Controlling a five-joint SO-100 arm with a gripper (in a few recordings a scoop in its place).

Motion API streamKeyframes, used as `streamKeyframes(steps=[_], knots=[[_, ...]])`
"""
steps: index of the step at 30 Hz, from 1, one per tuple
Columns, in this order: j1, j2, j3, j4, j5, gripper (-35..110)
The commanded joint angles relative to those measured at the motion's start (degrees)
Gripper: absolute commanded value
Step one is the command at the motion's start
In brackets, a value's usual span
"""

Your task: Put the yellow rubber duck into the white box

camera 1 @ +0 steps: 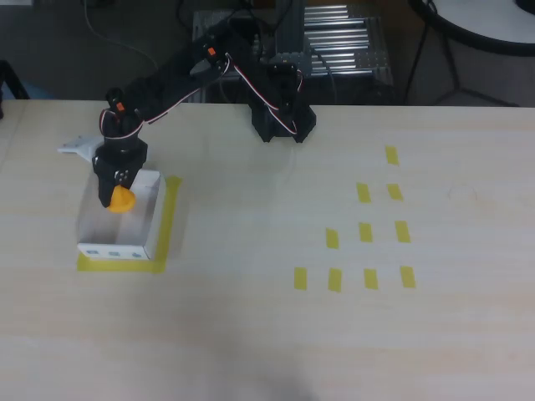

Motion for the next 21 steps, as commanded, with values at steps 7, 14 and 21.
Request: streamKeyframes(steps=[7, 14, 21], knots=[[0.4, 0.9, -4.3, -3.3, -2.9, 34], [-1.1, 4.3, -3.9, -2.2, -1.9, 35], [-10.3, 35.2, -3.3, 6.4, 12.8, 3]])
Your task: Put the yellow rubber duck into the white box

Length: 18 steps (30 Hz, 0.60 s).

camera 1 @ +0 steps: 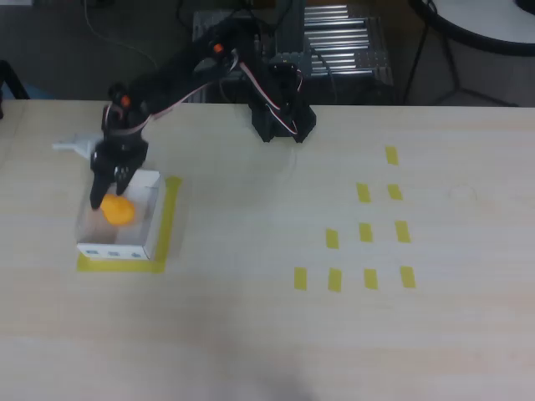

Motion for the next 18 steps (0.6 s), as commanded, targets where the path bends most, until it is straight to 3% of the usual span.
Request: streamKeyframes(steps=[1, 3, 7, 11, 18], knots=[[-8.2, 31.0, -3.3, 5.4, 11.9, 0], [-13.7, 42.1, -2.3, 5.5, 19.6, 0], [-29.4, 65.2, 12.1, -4.1, 21.9, 0], [-48.6, 87.5, 36.7, 5.7, 22.1, 0], [-53.2, 107.7, 82.0, 1.0, 28.1, 0]])
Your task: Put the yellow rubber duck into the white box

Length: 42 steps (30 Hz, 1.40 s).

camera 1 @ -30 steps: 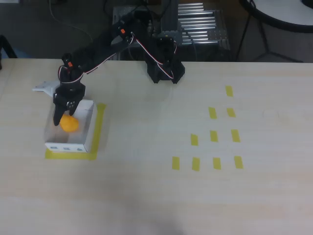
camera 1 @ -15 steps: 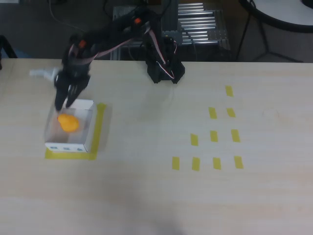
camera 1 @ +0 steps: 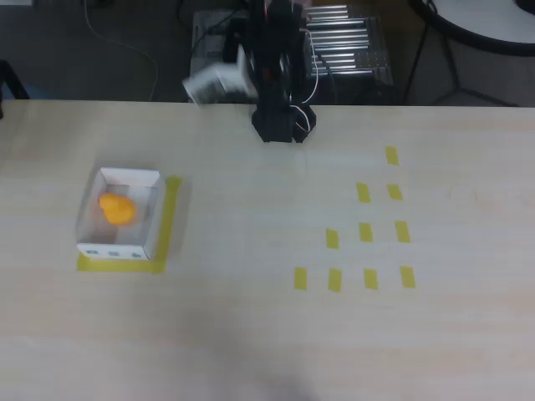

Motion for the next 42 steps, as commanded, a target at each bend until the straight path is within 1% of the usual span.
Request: streamKeyframes(steps=[1, 5, 9, 42], knots=[[-3.3, 11.4, 25.3, -2.5, 3.7, 0], [-2.3, 14.1, 34.5, -4.5, 7.8, 0], [-1.8, 17.9, 40.6, -5.7, 8.9, 0], [-1.0, 18.0, 40.6, -5.6, 9.0, 0]])
